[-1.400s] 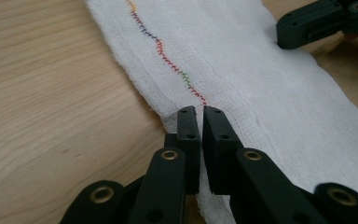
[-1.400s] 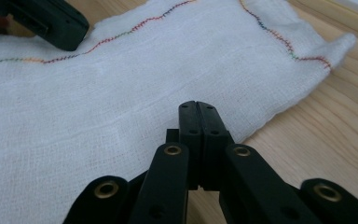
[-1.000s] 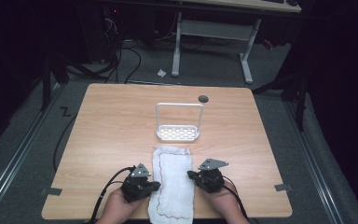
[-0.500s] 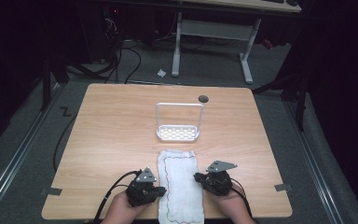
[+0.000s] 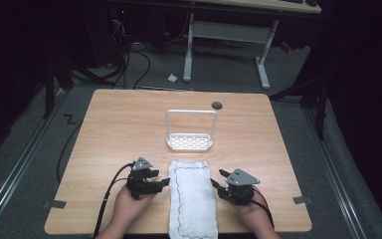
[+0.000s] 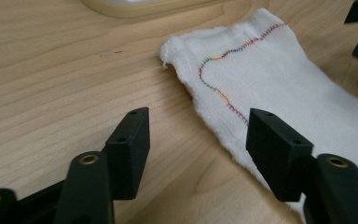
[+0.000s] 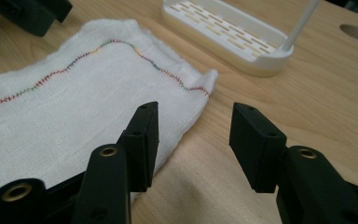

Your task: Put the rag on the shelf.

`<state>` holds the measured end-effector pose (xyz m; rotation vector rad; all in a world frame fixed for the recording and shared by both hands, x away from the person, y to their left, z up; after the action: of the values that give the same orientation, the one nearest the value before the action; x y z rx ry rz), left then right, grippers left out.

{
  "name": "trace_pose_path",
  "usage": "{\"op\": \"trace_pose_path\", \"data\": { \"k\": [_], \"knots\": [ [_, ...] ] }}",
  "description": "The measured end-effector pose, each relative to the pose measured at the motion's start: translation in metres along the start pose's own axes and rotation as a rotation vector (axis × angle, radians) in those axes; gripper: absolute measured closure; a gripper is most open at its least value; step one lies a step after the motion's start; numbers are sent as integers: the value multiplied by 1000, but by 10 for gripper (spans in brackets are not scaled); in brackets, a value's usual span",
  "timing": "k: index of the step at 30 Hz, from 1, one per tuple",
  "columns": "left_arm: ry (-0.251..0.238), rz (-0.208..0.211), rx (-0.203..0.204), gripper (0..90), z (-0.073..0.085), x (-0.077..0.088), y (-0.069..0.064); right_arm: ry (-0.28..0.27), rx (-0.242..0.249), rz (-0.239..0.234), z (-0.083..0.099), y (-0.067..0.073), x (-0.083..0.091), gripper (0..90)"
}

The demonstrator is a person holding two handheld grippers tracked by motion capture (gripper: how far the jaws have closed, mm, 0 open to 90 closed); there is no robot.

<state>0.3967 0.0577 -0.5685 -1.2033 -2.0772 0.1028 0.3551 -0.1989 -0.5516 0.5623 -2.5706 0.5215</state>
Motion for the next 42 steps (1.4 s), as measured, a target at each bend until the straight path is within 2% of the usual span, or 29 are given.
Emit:
{"op": "trace_pose_path", "data": {
  "k": [1,5,6,7,8,9,11,12,13,14,15,16,17,19,20,22,25,27,28,31,35,39,40,41,42],
  "knots": [
    [-3,-16,0,378,-2,-3,3,8,2,-4,1,1,-1,532],
    [-10,-19,17,380,-10,-13,11,22,7,-15,3,0,-3,520],
    [-4,-21,18,385,-17,-20,12,34,-18,-27,4,-1,-4,510],
    [6,-33,2,385,-20,-24,12,33,-18,-34,4,-1,-4,500],
    [6,-33,2,391,-20,-24,12,33,-18,-34,4,-1,-4,500],
    [16,-71,-35,408,-25,-32,12,52,-16,-35,5,-1,-5,478],
    [18,-64,-36,444,-27,-35,11,61,-16,-41,6,-1,-5,466],
    [20,-48,-40,444,-29,-39,9,67,-16,-48,6,-1,-6,458],
    [14,-45,-41,477,-30,-41,9,77,5,-50,6,0,-5,462],
    [6,-46,-43,477,-31,-43,8,77,5,-50,6,0,-5,462],
    [-2,-50,-50,530,-31,-46,8,71,-7,-54,4,2,-6,451],
    [-5,-59,-56,530,-31,-46,8,71,-7,-54,4,2,-6,451],
    [-7,-72,-65,592,-31,-47,8,76,-16,-63,3,2,-9,445],
    [-18,-91,-64,638,-31,-48,8,75,-62,-85,-1,2,-14,446],
    [-18,-91,-64,663,-31,-48,8,75,-62,-85,-1,2,-14,446],
    [-21,-94,-80,713,-31,-51,7,91,-113,-90,-9,-1,-25,429],
    [-18,-81,-73,805,-30,-52,4,118,-127,-71,-18,-6,-43,432],
    [-16,-88,-81,812,-30,-52,3,133,-137,-64,-21,-7,-49,464],
    [-14,-88,-82,816,-30,-52,3,139,-148,-78,-24,-8,-54,494],
    [-9,-93,-93,822,-29,-52,2,178,-168,-95,-30,-9,-72,505],
    [-9,-87,-88,822,-29,-52,2,190,-166,-93,-31,-5,-77,496],
    [-14,-79,-77,824,-29,-52,3,227,-150,-91,-24,0,-79,496],
    [-16,-69,-66,825,-29,-51,4,224,-166,-108,-22,1,-79,551],
    [-16,-69,-66,826,-29,-51,4,224,-166,-108,-22,1,-79,551],
    [-17,-66,-61,826,-29,-51,4,220,-173,-121,-22,1,-78,588]
  ]
}}
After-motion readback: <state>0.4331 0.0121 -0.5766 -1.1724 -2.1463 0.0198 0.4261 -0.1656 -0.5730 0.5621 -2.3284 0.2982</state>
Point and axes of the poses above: each handheld gripper's, and its own axes: x roughly backward along the jaws, z roughly out of its underside, y roughly to its left, the point moved 6 cm from there along -x, roughly forward along the jaws, and after that the axes turned 12 degrees about z, right-handed, at the moved point
